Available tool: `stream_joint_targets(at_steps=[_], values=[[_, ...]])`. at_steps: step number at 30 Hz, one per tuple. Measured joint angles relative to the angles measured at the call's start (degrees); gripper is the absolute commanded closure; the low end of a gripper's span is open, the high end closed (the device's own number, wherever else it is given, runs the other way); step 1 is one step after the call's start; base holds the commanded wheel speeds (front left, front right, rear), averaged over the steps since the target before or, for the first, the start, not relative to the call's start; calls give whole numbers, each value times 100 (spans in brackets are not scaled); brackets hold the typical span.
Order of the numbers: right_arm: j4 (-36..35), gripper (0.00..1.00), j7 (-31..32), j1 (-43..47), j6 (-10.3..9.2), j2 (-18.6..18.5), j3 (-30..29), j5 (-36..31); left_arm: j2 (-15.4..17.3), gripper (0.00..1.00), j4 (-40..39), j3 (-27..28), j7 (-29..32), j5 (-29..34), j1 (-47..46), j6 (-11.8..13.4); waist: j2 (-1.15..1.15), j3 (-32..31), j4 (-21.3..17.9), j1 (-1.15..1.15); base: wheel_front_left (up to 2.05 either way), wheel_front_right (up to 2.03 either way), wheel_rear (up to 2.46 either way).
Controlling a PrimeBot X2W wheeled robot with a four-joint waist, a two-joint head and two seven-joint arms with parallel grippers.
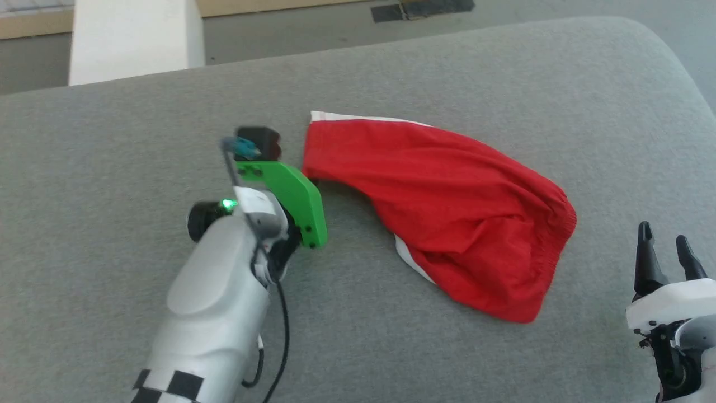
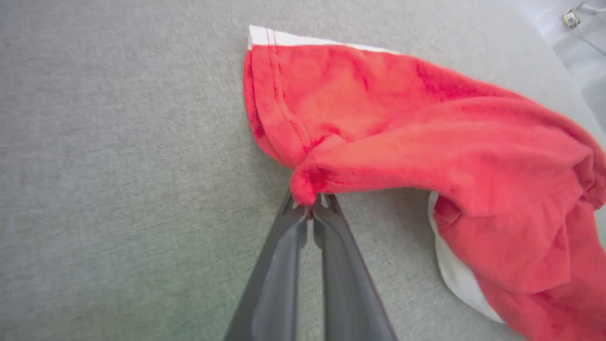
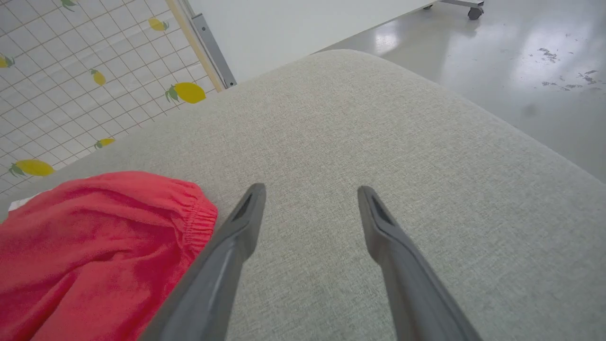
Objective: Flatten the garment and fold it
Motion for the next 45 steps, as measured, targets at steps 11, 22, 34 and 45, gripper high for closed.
stream_joint_targets(at_steps=[11,22,34,45], values=[[-146,0,187,43,0,1,52,-67,624,100,-1853,991,-743,-424,1501,579,0,-357,710,0,0,0,0],[-267,0,367,266,0,3,90,-66,461,84,-2591,962,-40,-911,3884,1055,0,-600,1280,0,0,0,0],[-259,0,2221,70,0,10,1212,-639,875,0,-3858,1629,-1942,-125,3711,1080,0,-835,1425,0,0,0,0],[815,0,3756,-804,0,-145,2432,-1399,726,0,-3300,1216,-3434,861,3595,1085,0,-471,1532,0,0,0,0]])
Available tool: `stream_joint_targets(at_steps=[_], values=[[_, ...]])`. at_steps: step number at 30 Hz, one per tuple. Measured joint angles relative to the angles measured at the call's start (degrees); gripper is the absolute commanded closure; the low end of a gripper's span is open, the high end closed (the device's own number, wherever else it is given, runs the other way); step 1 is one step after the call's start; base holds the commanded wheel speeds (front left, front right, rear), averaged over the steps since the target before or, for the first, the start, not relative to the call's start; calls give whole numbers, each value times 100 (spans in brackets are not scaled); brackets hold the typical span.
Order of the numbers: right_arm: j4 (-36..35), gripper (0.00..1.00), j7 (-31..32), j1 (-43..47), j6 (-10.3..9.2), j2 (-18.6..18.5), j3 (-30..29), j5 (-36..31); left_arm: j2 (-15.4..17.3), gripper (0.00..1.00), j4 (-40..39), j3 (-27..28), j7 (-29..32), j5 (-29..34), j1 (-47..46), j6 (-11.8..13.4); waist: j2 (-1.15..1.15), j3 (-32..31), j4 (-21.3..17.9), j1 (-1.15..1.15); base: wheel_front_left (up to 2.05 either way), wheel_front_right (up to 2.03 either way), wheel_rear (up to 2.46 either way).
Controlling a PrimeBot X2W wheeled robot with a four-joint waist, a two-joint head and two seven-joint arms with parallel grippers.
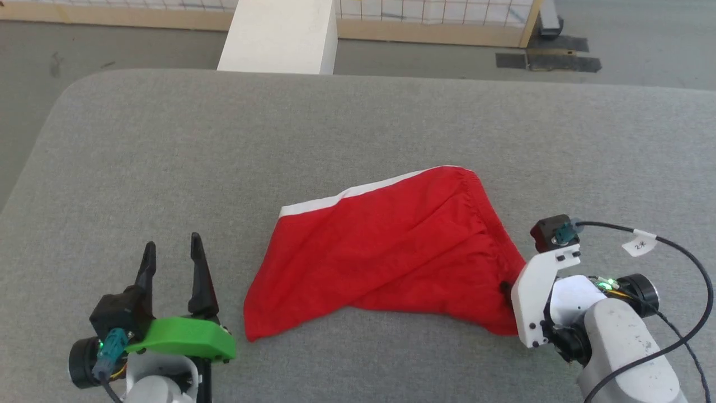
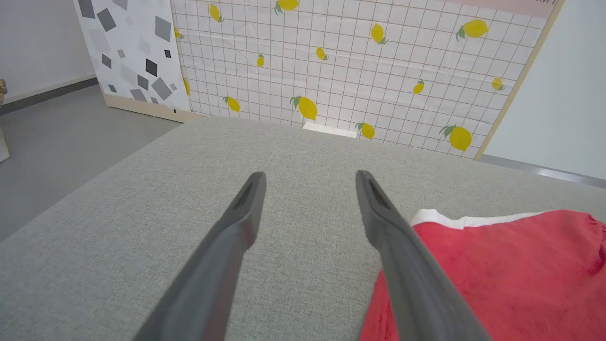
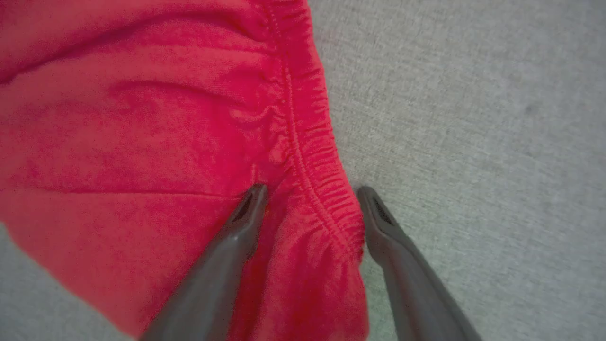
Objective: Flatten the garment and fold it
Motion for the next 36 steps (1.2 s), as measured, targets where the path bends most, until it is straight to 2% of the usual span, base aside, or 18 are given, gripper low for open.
stream_joint_targets(at_steps=[4,5,6,9,11,12,17,23,24,25,29,32,36], values=[[225,0,32,-193,-1,-93,225,2,-82,0,162,53,-48,-30,-90,-40,0,103,80,0,0,0,0],[254,83,9,-268,-2,-114,213,168,-89,0,213,76,-51,-38,-109,-80,0,125,95,0,0,0,0],[248,100,-79,-284,-1,-119,178,263,-93,0,229,97,-51,-40,-111,-86,0,125,88,0,0,0,0],[140,100,-388,-280,1,-143,-110,525,-114,0,275,167,-54,-51,-143,-138,0,94,36,0,0,0,0],[-918,100,-970,16,0,-292,-1124,561,-136,0,300,257,-69,-46,-181,-137,0,-19,-176,0,0,0,0],[-1143,100,-990,180,0,-291,-1293,554,-155,0,288,255,-70,-43,-181,-135,0,-37,-220,0,0,0,0],[-2036,100,-719,1344,0,-56,-2092,539,-192,0,326,252,-78,-42,-184,-140,0,-109,-423,0,0,0,0],[-2217,100,-136,2323,0,145,-2303,902,-200,0,487,236,-55,-78,-190,-170,0,-132,-619,0,0,0,0],[-2183,88,-120,2344,0,144,-2281,1038,-200,0,532,229,-32,-112,-190,-180,0,-133,-649,0,0,0,0],[-2167,0,-157,2342,0,147,-2274,1162,-201,0,558,218,-3,-133,-190,-186,0,-135,-669,0,0,0,0],[-2179,0,-720,2232,0,158,-2462,1684,-201,0,616,180,113,-224,-194,-205,0,-154,-719,0,0,0,0],[-2365,0,-1196,1998,0,149,-2698,1800,-194,0,633,51,352,-259,-386,-301,0,-143,-709,0,0,0,0],[-2552,0,-1551,1701,0,147,-2970,1795,-168,0,754,-283,1191,-289,-1203,-541,0,-69,-701,0,0,0,0]])
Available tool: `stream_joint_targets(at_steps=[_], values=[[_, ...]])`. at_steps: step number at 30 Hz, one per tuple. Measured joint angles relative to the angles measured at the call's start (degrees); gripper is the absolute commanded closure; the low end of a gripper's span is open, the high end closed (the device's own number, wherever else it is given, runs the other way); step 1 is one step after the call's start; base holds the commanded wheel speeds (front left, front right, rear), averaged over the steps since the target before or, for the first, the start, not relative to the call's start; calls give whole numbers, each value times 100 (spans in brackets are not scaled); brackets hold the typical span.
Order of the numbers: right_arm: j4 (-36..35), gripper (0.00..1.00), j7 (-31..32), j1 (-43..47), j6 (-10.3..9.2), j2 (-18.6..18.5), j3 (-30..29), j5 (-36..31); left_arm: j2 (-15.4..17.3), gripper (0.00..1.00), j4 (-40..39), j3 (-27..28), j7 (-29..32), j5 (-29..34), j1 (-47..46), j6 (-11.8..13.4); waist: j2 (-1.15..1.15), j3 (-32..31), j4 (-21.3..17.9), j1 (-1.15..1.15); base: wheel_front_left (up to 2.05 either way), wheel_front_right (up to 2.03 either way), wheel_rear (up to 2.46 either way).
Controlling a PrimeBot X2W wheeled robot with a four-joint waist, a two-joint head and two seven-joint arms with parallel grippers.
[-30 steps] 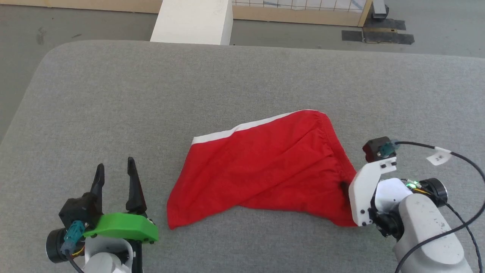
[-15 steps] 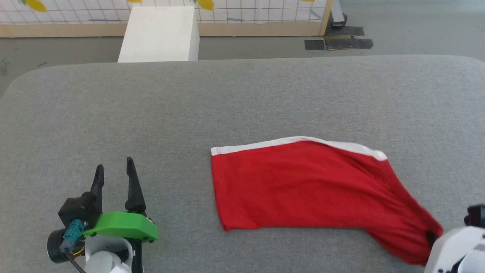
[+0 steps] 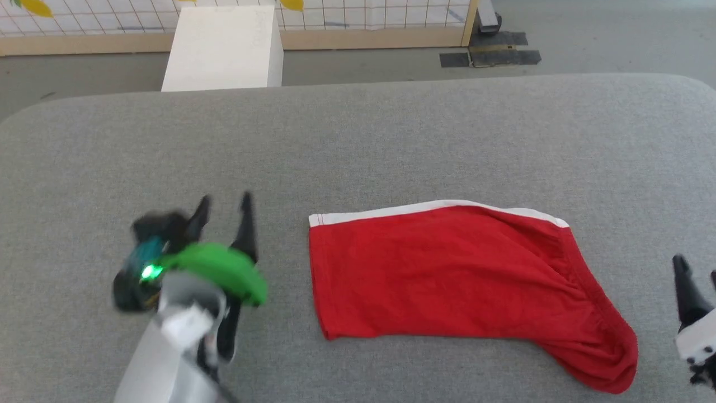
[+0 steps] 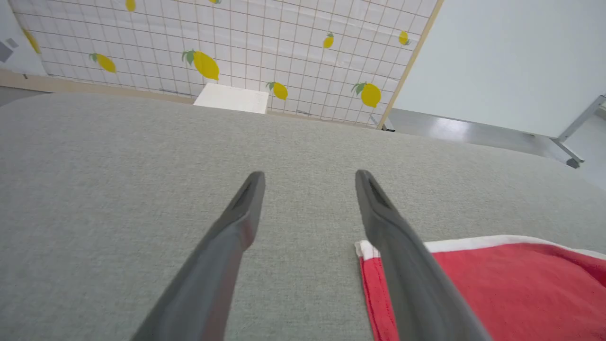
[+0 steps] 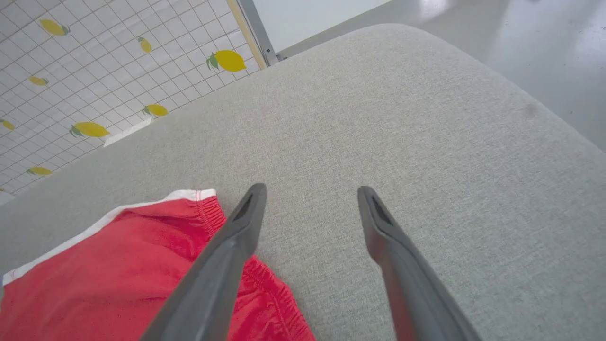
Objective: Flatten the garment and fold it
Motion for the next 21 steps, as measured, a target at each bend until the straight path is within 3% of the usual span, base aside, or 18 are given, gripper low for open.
stream_joint_targets(at_steps=[5,9,12,17,18,19,21], values=[[-155,0,-99,-361,0,-4,-62,-10,-49,0,676,-657,2103,-119,-1161,-231,0,176,-86,0,0,0,0],[-134,0,-99,-474,0,1,207,25,-14,0,1211,-1096,3236,-5,-1816,-392,0,346,-220,0,0,0,0],[-44,0,-175,-504,0,2,378,123,79,0,1610,-1285,3709,121,-2086,-399,0,500,-359,0,0,0,0],[86,0,-336,-526,0,3,455,169,183,0,1952,-1368,3918,244,-2175,-400,0,727,-566,0,0,0,0],[102,0,-353,-527,0,1,449,164,185,18,1969,-1362,3918,242,-2191,-402,0,766,-605,0,0,0,0],[114,0,-364,-527,0,2,449,163,183,100,1976,-1360,3912,240,-2200,-422,0,793,-635,0,0,0,0],[134,0,-397,-528,0,2,442,155,177,100,1984,-1334,3852,147,-2210,-489,0,844,-693,0,0,0,0]])
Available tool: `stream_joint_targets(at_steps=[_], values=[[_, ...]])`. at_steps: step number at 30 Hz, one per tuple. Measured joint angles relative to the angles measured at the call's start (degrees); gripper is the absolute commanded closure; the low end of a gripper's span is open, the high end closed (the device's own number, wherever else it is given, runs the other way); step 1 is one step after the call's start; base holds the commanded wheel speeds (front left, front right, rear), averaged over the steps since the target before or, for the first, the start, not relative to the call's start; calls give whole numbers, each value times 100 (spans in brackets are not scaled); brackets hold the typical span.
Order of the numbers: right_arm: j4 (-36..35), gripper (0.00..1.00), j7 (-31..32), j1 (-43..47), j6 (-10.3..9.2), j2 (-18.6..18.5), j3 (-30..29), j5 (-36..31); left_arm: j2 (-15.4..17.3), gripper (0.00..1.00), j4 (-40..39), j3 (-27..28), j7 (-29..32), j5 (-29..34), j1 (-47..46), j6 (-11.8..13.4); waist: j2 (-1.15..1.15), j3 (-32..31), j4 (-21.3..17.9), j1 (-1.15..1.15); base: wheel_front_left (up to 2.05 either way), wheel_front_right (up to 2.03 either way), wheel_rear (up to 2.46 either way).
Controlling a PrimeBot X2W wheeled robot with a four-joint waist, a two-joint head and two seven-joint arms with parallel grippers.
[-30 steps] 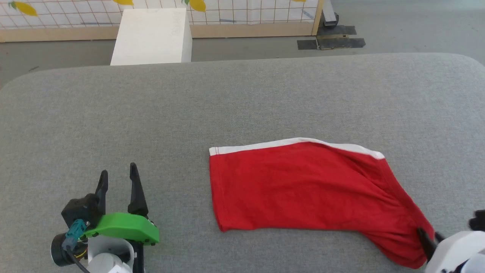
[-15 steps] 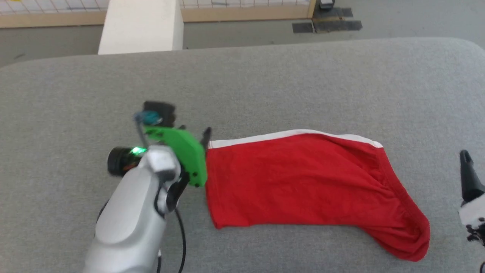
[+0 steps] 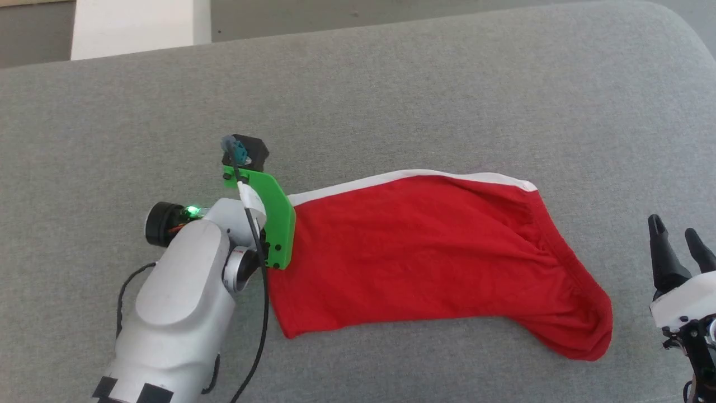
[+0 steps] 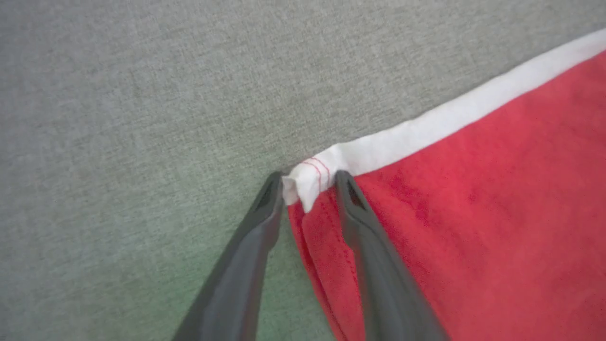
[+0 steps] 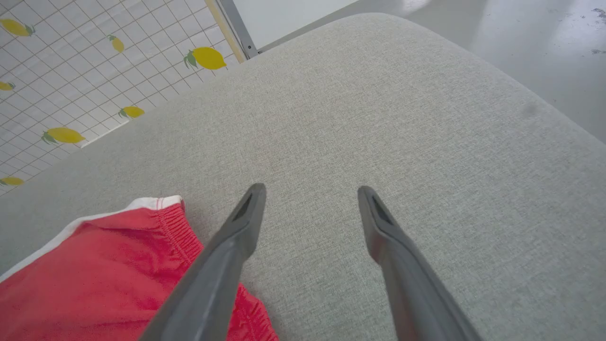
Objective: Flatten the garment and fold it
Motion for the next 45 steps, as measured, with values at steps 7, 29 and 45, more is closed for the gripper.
stream_joint_targets(at_steps=[7,29,45], values=[[-207,0,205,-29,-1,-5,377,-369,-109,100,-458,146,-884,-263,398,-109,0,-39,38,0,0,0,0],[1472,63,2214,-1936,0,-722,2121,-1384,-327,100,-2343,212,-1800,-512,1581,194,0,444,680,0,0,0,0],[879,100,2356,-2516,0,-913,2397,-381,-316,100,-2524,755,-1803,-1151,802,-13,0,170,678,0,0,0,0]])
